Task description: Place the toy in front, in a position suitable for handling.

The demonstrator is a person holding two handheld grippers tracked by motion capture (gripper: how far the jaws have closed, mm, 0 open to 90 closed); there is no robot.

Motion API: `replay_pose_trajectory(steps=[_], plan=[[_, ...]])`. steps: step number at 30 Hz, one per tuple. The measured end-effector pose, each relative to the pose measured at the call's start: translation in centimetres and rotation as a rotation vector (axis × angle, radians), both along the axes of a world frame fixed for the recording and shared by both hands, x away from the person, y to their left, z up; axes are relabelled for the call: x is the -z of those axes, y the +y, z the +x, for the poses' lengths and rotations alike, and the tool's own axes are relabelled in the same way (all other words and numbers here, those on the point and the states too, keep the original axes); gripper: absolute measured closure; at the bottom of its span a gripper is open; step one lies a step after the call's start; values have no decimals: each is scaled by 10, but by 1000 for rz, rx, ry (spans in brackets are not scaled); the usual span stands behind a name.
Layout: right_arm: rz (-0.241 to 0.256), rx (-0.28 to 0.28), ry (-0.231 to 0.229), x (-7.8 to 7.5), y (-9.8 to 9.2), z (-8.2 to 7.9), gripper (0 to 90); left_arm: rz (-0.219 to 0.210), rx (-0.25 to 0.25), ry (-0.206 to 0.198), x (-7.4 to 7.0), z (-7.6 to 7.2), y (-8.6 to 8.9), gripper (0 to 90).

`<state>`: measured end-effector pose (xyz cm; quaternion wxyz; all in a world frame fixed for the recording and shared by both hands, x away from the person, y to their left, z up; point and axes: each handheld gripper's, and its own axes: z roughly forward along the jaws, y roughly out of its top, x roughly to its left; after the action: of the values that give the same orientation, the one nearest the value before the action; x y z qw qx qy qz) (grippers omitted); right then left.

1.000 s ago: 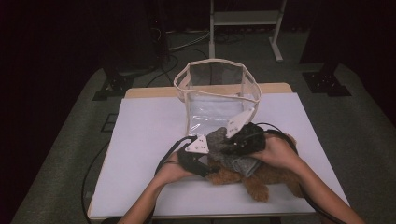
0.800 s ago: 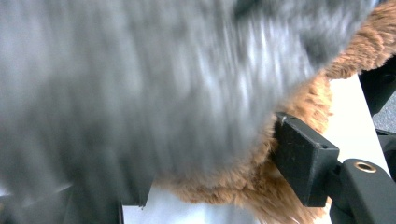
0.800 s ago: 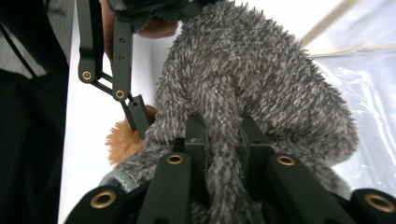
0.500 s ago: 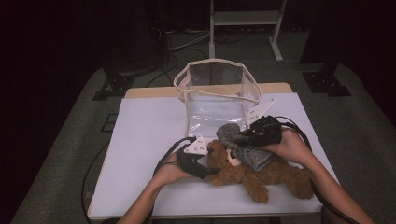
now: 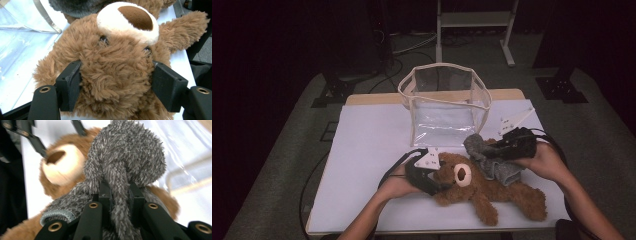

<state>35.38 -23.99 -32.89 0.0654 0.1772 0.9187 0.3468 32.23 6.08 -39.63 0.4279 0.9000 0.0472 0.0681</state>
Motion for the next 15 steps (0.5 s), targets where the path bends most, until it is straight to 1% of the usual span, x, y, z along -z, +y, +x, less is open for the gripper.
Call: replay_pose_trajectory(steps=[1,3,5,6,8,9,10,13,15], plan=[[0,16,10,1,-4,1,763,-4,-2,3,-1,0,0,280],[-6,15,26,8,-5,1,764,-13,0,-7,-5,0,-2,253],[-3,-14,48,15,3,-3,763,-28,7,7,-8,-2,-6,211],[3,-42,57,17,9,-5,763,-21,19,6,-9,-3,-9,210],[3,-90,54,17,21,-10,762,16,31,-13,-9,-5,-14,218],[11,-95,52,15,23,-12,762,21,31,-19,-9,-6,-15,224],[17,-99,47,12,21,-12,762,34,38,-26,-9,-6,-14,231],[45,-66,30,3,5,-11,762,29,40,-17,-7,-6,-12,251],[60,-32,11,-6,-14,-14,762,28,39,-15,-7,-6,-12,251]])
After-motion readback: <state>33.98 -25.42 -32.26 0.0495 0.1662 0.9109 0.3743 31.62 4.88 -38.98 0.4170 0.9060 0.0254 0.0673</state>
